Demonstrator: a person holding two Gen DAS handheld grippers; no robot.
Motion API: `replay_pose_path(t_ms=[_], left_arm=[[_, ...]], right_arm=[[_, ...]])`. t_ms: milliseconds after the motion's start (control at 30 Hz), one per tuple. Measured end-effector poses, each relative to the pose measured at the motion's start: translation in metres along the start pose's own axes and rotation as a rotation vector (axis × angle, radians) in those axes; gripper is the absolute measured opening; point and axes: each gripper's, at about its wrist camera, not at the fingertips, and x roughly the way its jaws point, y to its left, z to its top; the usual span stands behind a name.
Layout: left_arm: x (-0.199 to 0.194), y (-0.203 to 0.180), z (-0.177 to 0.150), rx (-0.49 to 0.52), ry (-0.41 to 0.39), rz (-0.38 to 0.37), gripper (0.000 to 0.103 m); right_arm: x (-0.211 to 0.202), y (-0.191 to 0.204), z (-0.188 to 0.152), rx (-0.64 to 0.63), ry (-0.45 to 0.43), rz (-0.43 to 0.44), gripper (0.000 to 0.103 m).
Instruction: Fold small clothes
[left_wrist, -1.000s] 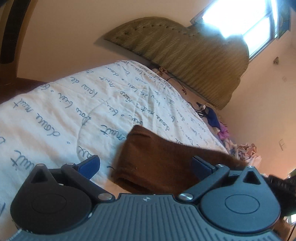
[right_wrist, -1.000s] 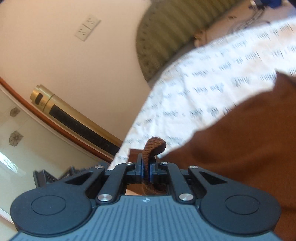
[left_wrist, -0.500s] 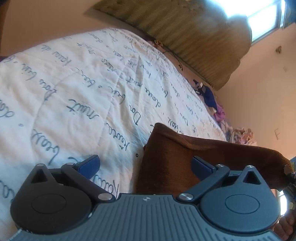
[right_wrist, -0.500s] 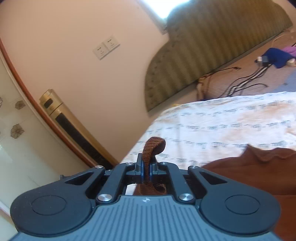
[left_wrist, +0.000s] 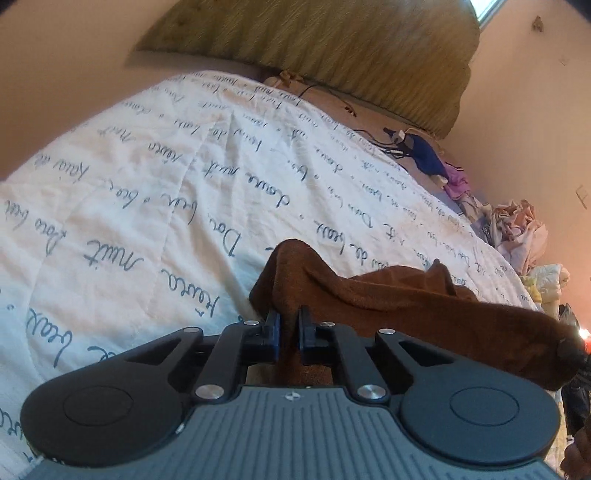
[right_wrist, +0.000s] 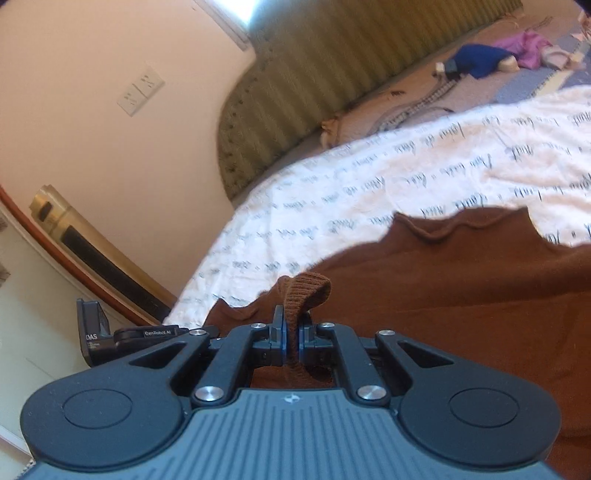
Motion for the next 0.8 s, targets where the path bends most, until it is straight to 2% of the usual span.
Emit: replay_pose_path(t_ms=[100, 200, 333, 467, 533, 567, 633, 700, 733, 800], left_arm=[[-0.016, -0.021, 0.003, 0.041, -0.035, -0.029, 0.01], [-0.016, -0.054, 0.002, 0.084, -0.037, -0.076, 0.01], [0.014, -0.086, -0.011, 0.15, 0.024, -0.08, 0.01], [0.068, -0.103, -0.035, 0.202, 0.129, -0.026, 0.015], [0.081, -0.106, -0.045, 0.242, 0.126, -0.013, 0.015], [0.078, -0.106, -0.046, 0.238, 0.107, -0.015, 0.022], [0.061, -0.095, -0.038, 0.152, 0.076, -0.058, 0.039], [0.042, -0.078, -0.028, 0.065, 0.029, -0.077, 0.065], [0.035, -0.07, -0.023, 0.033, 0.02, -0.078, 0.071], [0.032, -0.056, -0.016, -0.029, 0.059, -0.114, 0.083]], right_arm=[[-0.024, 0.009, 0.021, -0.035, -0.05, 0.005, 0.005], [-0.052, -0.001, 0.037, -0.047, -0.089, -0.025, 0.005], [-0.077, -0.049, 0.041, 0.014, -0.086, -0.135, 0.005], [-0.08, -0.107, 0.019, 0.089, -0.035, -0.256, 0.005], [-0.073, -0.136, 0.004, 0.123, 0.0, -0.323, 0.005], [-0.069, -0.148, -0.003, 0.144, 0.021, -0.34, 0.005], [-0.065, -0.165, -0.016, 0.17, 0.037, -0.364, 0.005], [-0.067, -0.172, -0.023, 0.186, 0.041, -0.334, 0.005], [-0.067, -0.172, -0.024, 0.185, 0.041, -0.33, 0.005], [-0.07, -0.171, -0.024, 0.19, 0.034, -0.308, 0.006]])
